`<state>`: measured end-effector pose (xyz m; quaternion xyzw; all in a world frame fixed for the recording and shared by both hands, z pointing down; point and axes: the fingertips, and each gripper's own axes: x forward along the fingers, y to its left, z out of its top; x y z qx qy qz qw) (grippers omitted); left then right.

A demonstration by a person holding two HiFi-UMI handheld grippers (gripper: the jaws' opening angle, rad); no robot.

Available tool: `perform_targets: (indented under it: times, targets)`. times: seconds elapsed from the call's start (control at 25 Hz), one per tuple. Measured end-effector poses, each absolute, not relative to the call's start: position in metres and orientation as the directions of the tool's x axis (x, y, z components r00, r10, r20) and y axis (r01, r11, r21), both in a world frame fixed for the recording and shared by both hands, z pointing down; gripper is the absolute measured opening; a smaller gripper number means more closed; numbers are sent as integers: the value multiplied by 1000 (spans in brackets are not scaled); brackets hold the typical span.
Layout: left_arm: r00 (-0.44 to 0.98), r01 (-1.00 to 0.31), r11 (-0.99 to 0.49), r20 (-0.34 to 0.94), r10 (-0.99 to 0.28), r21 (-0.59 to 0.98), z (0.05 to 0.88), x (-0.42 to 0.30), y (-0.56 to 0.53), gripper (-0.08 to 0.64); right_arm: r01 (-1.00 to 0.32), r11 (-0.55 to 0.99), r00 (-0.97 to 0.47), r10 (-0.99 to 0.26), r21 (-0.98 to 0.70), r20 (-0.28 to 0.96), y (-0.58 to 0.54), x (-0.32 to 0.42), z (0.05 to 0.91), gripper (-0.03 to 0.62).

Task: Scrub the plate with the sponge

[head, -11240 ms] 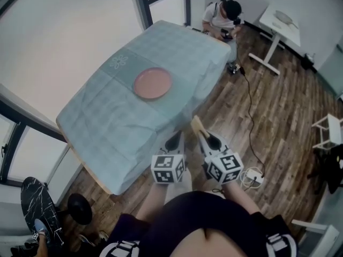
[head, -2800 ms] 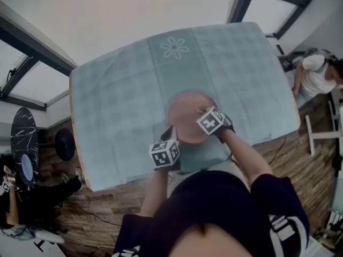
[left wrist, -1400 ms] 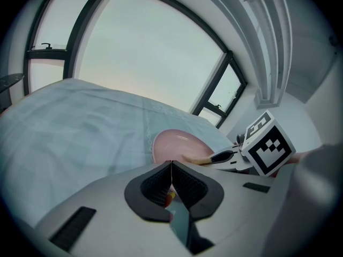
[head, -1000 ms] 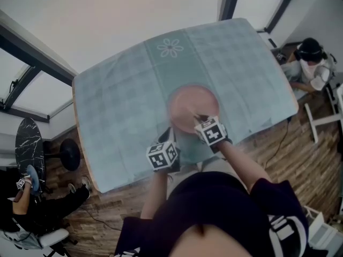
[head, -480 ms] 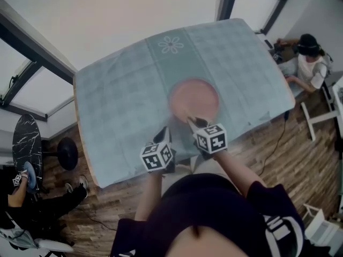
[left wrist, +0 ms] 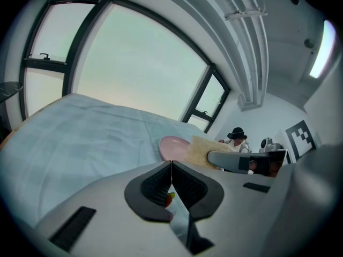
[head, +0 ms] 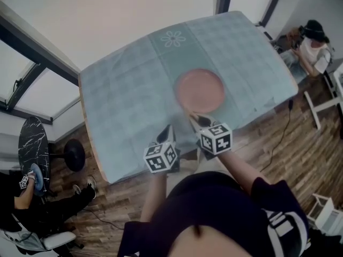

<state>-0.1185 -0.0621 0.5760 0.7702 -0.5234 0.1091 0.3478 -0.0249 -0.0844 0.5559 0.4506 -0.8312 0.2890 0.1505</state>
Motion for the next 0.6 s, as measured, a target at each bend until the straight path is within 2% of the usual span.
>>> perform_targets:
  times: [0.36, 0.6]
  targets:
    - [397, -897, -202, 513, -761, 394, 559, -122, -43, 11, -798, 462, -601, -656, -386, 457, -65, -35, 543, 35]
    - [352, -907, -153, 507, -787, 393, 553, -106, -36, 11, -774, 505, -632, -641, -381, 436, -59, -12, 533, 35]
